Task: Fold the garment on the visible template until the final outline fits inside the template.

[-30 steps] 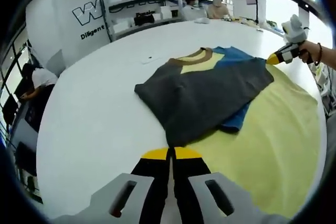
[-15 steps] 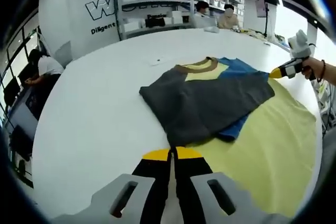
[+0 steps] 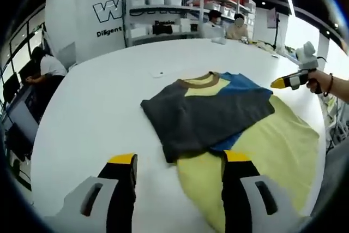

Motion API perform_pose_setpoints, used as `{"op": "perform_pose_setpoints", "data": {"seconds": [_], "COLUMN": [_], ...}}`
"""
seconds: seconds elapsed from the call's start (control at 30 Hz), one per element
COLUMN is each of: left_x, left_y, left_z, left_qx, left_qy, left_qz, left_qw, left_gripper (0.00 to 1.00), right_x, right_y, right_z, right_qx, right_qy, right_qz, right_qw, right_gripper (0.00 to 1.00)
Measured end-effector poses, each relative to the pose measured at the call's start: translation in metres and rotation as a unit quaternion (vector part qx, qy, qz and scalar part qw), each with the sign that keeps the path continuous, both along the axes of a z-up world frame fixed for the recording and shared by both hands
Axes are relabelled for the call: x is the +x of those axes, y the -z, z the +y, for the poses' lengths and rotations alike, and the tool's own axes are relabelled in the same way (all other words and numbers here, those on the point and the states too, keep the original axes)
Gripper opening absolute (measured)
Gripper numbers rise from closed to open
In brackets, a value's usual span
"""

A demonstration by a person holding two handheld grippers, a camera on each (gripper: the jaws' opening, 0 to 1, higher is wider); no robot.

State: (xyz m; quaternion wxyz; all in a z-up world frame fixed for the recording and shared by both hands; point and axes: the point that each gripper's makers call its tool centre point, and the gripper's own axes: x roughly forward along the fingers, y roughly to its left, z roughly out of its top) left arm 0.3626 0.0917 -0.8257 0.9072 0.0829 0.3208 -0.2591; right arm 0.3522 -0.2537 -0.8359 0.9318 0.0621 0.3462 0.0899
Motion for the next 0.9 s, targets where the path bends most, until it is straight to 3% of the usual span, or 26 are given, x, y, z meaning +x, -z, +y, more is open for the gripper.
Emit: {"op": "perform_pose_setpoints", "data": {"seconds": [0.17,0.33,0.6,0.9], "left_x": [-0.007,-0.015,-0.04,-0.07], "left_y": [-0.002,-0.009,-0.017,-0.021], "left_z": [-0.003,-0.006,-0.008,0.0], "left_qx": [0.004,-0.012,-0.014,-0.017], "left_qy": [0.003,0.003,0.018,0.016], "left_qz": [0.001,0.001,0.005,0.007], "left_qw": [1.0,0.9999,0.9997,0.9997], "left_gripper": [0.86,0.99,0.99,0.99], "right_x": [-0.007,-0.021,-0.055,-0.096], "right_y": [-0.008,-0.022,-0.027,-0.034], "right_z": [0.011,0.02,0.031,0.046], "right_qx": [0.025,0.054,0.057,0.062], "right_qy": [-0.012,-0.023,-0.057,-0.087], "right_qz": [-0.01,-0.027,-0.024,-0.018], "right_qw": [0.9996,0.9979,0.9964,0.9941], "right_gripper": [0.47,0.74,0.92,0.97]}}
